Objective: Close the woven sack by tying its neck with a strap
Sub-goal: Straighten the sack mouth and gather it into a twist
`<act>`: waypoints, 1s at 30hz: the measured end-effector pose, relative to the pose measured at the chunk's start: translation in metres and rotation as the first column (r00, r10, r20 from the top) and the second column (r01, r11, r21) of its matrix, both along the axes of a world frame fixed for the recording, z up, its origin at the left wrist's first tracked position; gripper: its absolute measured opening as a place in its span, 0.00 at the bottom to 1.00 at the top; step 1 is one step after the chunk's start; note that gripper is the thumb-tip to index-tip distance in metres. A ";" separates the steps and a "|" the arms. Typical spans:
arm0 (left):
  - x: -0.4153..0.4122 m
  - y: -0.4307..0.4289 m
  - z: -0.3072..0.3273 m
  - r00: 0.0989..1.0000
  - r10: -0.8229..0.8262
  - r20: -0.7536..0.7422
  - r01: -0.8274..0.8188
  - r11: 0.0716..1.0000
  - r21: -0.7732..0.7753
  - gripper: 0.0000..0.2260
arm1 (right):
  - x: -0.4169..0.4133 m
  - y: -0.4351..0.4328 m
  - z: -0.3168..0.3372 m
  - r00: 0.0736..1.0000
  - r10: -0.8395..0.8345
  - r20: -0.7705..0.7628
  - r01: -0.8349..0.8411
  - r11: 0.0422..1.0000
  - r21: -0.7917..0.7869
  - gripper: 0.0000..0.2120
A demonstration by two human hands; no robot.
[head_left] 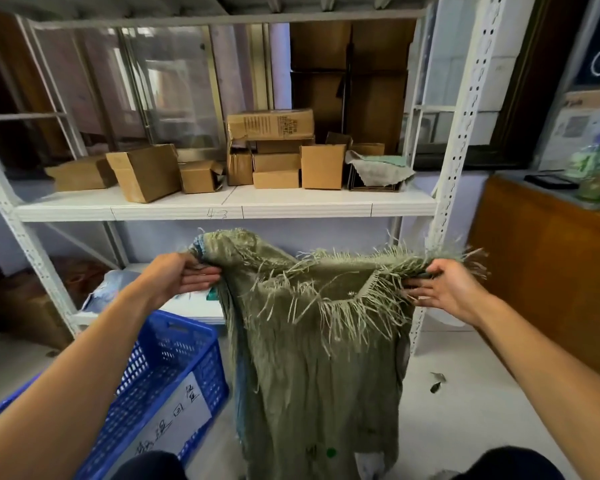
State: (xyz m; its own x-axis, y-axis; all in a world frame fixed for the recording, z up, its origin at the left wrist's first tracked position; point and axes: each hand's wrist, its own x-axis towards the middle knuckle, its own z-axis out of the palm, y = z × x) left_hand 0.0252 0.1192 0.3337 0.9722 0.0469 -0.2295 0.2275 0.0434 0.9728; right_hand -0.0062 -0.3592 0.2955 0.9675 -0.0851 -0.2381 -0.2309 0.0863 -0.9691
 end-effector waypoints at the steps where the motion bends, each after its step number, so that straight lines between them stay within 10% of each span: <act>1: 0.000 -0.001 -0.003 1.000 -0.014 0.022 0.013 0.999 0.029 0.09 | 0.000 0.000 -0.002 1.000 0.023 0.008 -0.022 0.998 -0.056 0.14; 4: 0.010 0.003 -0.013 0.987 -0.058 0.148 -0.018 0.884 0.467 0.04 | 0.001 0.005 -0.009 0.998 0.063 0.010 -0.048 0.845 -0.532 0.08; 7: 0.010 -0.002 -0.005 0.973 -0.102 0.206 -0.127 0.509 0.851 0.07 | -0.004 0.015 -0.003 0.996 0.078 0.034 -0.005 0.450 -0.893 0.09; 10: 0.004 -0.015 0.004 0.959 -0.135 0.251 -0.213 0.245 0.946 0.11 | -0.004 0.016 -0.006 0.984 0.124 0.128 0.110 0.144 -0.984 0.10; 12: 0.004 -0.018 0.007 0.950 -0.160 0.268 -0.245 0.150 0.958 0.11 | -0.008 0.018 -0.005 0.976 0.108 0.187 0.174 0.112 -0.978 0.05; 17: 0.003 -0.024 0.007 0.929 -0.211 0.305 -0.284 0.124 0.951 0.10 | -0.012 0.021 0.001 0.967 0.188 0.174 0.187 -0.052 -0.981 0.08; 21: 0.006 -0.030 0.003 0.964 -0.072 0.258 -0.192 0.485 0.853 0.09 | -0.007 0.026 0.004 0.980 0.112 0.163 0.156 0.069 -0.985 0.10; 24: 0.002 -0.031 -0.002 0.986 0.009 0.165 -0.104 0.810 0.577 0.04 | -0.006 0.030 0.013 0.994 -0.072 0.081 0.108 0.572 -0.813 0.10; 26: -0.001 -0.031 -0.004 0.997 -0.006 0.076 -0.028 0.901 0.432 0.06 | -0.006 0.031 0.014 0.993 -0.113 0.028 0.108 0.799 -0.591 0.10; 30: -0.005 -0.030 -0.006 0.999 -0.038 -0.020 0.040 0.994 0.106 0.12 | -0.008 0.029 0.020 0.998 -0.058 -0.026 0.042 0.908 -0.417 0.08</act>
State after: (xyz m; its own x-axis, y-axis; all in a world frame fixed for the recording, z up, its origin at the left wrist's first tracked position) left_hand 0.0207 0.0896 0.3277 0.9695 0.0340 -0.2429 0.2447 -0.0691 0.9671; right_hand -0.0144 -0.3299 0.3159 0.9507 -0.2323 -0.2055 -0.2727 -0.3109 -0.9105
